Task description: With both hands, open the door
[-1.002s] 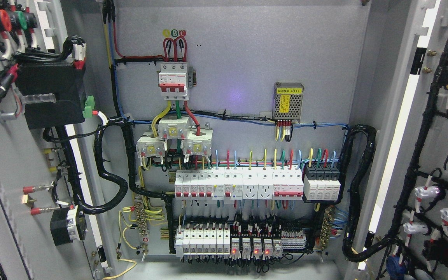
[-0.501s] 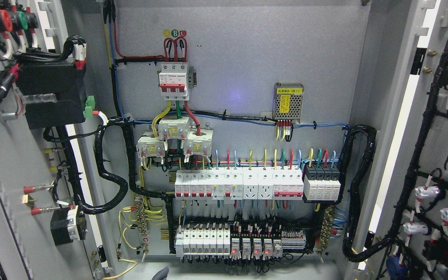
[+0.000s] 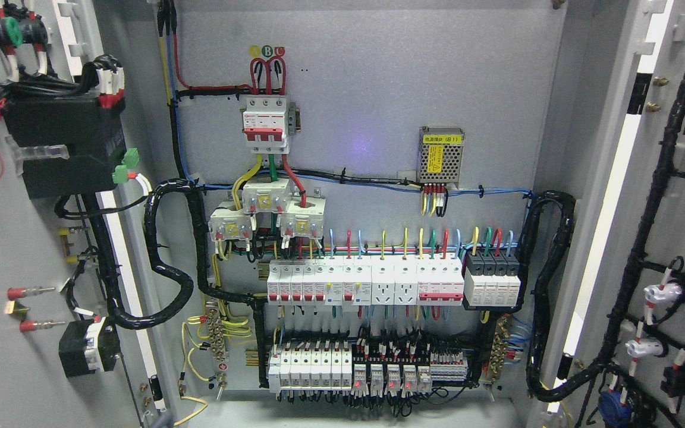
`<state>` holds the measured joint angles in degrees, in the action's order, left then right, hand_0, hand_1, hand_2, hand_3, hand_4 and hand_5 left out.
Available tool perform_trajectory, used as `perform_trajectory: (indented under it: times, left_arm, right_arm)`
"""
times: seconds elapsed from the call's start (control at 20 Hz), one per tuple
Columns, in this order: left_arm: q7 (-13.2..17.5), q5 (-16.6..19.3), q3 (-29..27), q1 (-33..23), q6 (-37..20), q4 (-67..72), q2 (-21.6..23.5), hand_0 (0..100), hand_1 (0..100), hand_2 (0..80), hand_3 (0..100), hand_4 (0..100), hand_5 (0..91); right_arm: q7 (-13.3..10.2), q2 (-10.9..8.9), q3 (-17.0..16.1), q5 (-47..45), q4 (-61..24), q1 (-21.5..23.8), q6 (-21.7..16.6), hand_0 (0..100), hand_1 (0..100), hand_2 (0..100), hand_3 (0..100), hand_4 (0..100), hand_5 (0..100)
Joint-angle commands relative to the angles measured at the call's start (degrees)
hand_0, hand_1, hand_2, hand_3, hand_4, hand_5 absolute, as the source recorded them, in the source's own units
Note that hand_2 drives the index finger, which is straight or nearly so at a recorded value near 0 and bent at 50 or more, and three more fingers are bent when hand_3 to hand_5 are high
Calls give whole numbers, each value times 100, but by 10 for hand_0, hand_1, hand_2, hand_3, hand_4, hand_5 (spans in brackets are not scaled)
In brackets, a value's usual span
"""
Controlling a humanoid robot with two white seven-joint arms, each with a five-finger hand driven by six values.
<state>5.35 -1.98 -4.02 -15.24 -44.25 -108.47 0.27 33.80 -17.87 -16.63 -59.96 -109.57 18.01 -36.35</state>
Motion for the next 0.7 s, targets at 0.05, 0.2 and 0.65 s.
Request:
perform_trajectory:
  times: [0.05, 0.2, 0.65]
  left_arm:
    - [27, -452, -1443, -31, -5322, 211, 253, 0, 0, 0, 0, 0, 0]
    - [19, -645, -1838, 100, -5313, 597, 569, 0, 0, 0, 0, 0, 0]
    - [19, -734, -3219, 698, -4980, 1512, 1018, 0, 0, 0, 0, 0, 0]
  right_arm:
    - [4, -32, -789, -612, 462, 194, -3, 0, 0, 0, 0, 0, 0]
    - [4, -15, -868, -666, 463, 273, -12, 0, 0, 0, 0, 0, 0]
    - [4, 3, -1070, -683, 480, 493, -12, 0, 0, 0, 0, 0, 0]
